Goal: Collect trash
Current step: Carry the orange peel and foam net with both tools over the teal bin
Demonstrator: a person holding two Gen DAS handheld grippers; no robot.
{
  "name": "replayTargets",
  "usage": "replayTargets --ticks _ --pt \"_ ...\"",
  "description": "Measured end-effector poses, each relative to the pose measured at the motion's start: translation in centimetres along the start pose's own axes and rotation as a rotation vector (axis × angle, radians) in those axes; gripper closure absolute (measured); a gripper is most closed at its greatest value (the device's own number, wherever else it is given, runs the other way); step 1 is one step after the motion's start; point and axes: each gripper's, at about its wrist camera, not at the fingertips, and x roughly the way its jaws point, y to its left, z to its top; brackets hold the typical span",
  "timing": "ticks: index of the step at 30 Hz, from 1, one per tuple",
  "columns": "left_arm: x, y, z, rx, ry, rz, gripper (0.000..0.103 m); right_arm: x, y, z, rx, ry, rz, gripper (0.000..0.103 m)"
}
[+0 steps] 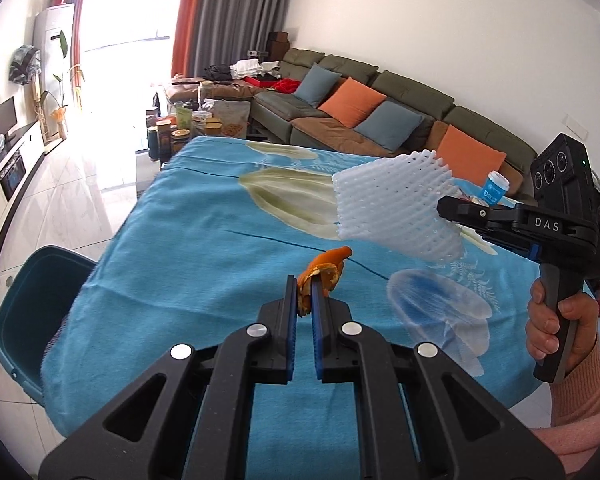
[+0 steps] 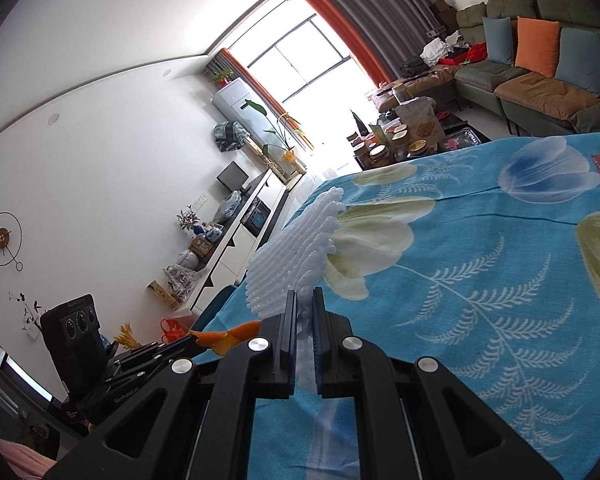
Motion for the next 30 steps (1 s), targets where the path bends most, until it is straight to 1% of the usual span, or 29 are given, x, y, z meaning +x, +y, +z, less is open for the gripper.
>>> replayTargets --ticks 10,24,30 --pt "-1.9 1.5 -0.5 -0.031 -0.016 0.044 0.096 1.5 1.4 0.1 -0.013 0.031 0.038 0.097" --pt "-3.6 4.0 -0.5 -0.081 -0.038 0.099 0.096 3.8 3.6 0.3 -0.039 0.066 0.078 0.097" --pt "-4.4 5.6 -0.9 -0.110 -0.042 0.126 0.096 4.8 4.6 0.4 -0.050 0.080 0.098 0.097"
